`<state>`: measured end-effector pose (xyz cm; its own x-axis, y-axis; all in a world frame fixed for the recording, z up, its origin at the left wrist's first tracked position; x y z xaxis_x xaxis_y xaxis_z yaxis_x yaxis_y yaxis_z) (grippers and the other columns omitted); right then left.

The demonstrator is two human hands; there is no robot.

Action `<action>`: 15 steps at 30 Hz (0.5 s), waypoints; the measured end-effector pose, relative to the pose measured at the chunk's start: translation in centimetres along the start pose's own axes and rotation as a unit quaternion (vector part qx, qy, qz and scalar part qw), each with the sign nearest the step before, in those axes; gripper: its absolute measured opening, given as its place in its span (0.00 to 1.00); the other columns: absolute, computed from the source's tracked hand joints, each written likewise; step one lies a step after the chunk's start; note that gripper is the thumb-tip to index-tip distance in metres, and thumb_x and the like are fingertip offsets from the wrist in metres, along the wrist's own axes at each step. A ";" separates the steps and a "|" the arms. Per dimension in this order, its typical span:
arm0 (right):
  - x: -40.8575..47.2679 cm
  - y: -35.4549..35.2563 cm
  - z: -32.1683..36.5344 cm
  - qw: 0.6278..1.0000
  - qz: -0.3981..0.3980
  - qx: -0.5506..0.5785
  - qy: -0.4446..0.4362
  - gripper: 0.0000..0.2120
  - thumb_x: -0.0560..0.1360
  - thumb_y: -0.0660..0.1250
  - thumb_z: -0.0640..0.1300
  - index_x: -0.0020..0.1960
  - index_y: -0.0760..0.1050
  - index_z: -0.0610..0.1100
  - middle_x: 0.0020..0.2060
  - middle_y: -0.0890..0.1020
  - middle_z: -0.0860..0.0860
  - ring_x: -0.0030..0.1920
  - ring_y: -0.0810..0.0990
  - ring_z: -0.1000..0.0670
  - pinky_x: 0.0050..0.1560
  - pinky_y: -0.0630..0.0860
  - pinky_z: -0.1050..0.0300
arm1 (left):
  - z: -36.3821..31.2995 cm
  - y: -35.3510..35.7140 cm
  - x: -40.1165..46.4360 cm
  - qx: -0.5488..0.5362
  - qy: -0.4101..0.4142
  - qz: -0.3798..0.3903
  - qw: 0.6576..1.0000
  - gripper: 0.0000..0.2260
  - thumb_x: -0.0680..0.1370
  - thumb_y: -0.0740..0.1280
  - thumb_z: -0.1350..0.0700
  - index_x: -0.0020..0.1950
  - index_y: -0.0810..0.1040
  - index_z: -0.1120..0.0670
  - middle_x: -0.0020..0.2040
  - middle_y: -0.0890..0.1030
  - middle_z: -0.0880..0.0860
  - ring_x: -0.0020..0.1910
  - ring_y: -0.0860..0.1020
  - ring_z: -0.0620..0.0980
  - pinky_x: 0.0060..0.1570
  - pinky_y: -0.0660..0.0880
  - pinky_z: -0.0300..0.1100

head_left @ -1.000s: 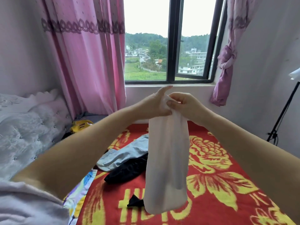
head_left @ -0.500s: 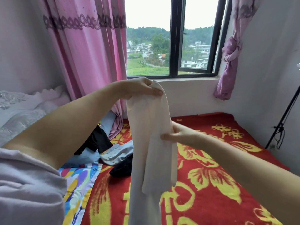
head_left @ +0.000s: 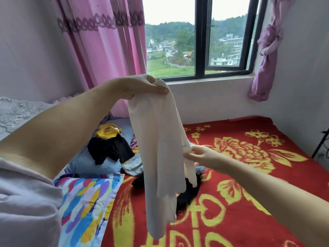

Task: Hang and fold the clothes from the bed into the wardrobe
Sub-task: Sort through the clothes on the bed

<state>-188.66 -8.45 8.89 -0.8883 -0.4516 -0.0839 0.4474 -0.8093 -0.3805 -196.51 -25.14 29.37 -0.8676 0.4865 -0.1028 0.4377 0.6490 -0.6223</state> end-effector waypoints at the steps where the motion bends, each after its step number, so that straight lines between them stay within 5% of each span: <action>1: 0.1 1.0 0.7 1.000 0.016 -0.003 -0.014 0.17 0.77 0.65 0.55 0.62 0.75 0.48 0.56 0.82 0.53 0.56 0.80 0.56 0.57 0.77 0.60 | -0.3 0.1 0.1 0.000 0.002 -0.002 1.000 0.16 0.63 0.75 0.44 0.42 0.83 0.54 0.40 0.85 0.53 0.37 0.84 0.50 0.34 0.80 0.42; 3: 0.8 2.7 1.3 0.998 0.018 -0.045 -0.039 0.18 0.76 0.67 0.55 0.64 0.73 0.50 0.57 0.81 0.54 0.58 0.79 0.56 0.57 0.75 0.63 | -0.9 0.5 0.3 0.003 0.008 -0.003 1.000 0.17 0.63 0.75 0.44 0.43 0.82 0.54 0.40 0.85 0.53 0.37 0.84 0.50 0.34 0.79 0.41; 6: 2.3 2.6 0.6 0.990 -0.095 -0.098 -0.026 0.14 0.79 0.63 0.47 0.62 0.76 0.44 0.57 0.80 0.49 0.58 0.77 0.50 0.61 0.74 0.52 | -1.8 1.2 0.8 0.001 0.022 0.000 1.000 0.14 0.64 0.75 0.45 0.42 0.83 0.53 0.39 0.85 0.52 0.37 0.84 0.49 0.34 0.79 0.40; 9: 2.3 0.7 -0.2 0.980 -0.187 -0.068 -0.009 0.11 0.77 0.57 0.39 0.52 0.78 0.41 0.52 0.79 0.47 0.51 0.78 0.50 0.51 0.76 0.57 | -2.7 1.6 1.3 0.010 0.037 0.009 0.999 0.08 0.66 0.74 0.46 0.36 0.85 0.50 0.38 0.85 0.51 0.36 0.83 0.48 0.33 0.79 0.39; 12: 1.1 -2.7 -1.8 0.971 -0.225 -0.063 0.045 0.12 0.69 0.56 0.49 0.43 0.76 0.47 0.45 0.79 0.51 0.46 0.77 0.49 0.40 0.70 0.58 | -2.9 1.8 2.2 0.029 0.039 -0.010 0.999 0.09 0.67 0.74 0.44 0.35 0.85 0.50 0.36 0.85 0.50 0.34 0.83 0.47 0.33 0.79 0.38; 15: -1.5 -8.0 -3.7 0.944 -0.297 -0.114 0.091 0.23 0.63 0.50 0.57 0.36 0.74 0.39 0.36 0.81 0.47 0.41 0.77 0.44 0.38 0.69 0.53 | -2.6 2.7 3.9 0.069 0.042 -0.027 0.996 0.15 0.62 0.73 0.38 0.38 0.85 0.49 0.37 0.85 0.49 0.34 0.83 0.47 0.33 0.79 0.38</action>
<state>-191.29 0.12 8.67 -0.9877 0.1456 0.0573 -0.1508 -0.7881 -0.5967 -198.12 -19.96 29.29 -0.8636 0.5042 -0.0041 0.3488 0.5914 -0.7270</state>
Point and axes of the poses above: each hand's wrist, its own x-axis towards the middle knuckle, its own y-axis out of the palm, z = x × y, the point moved 7 cm from there along x, towards the middle knuckle
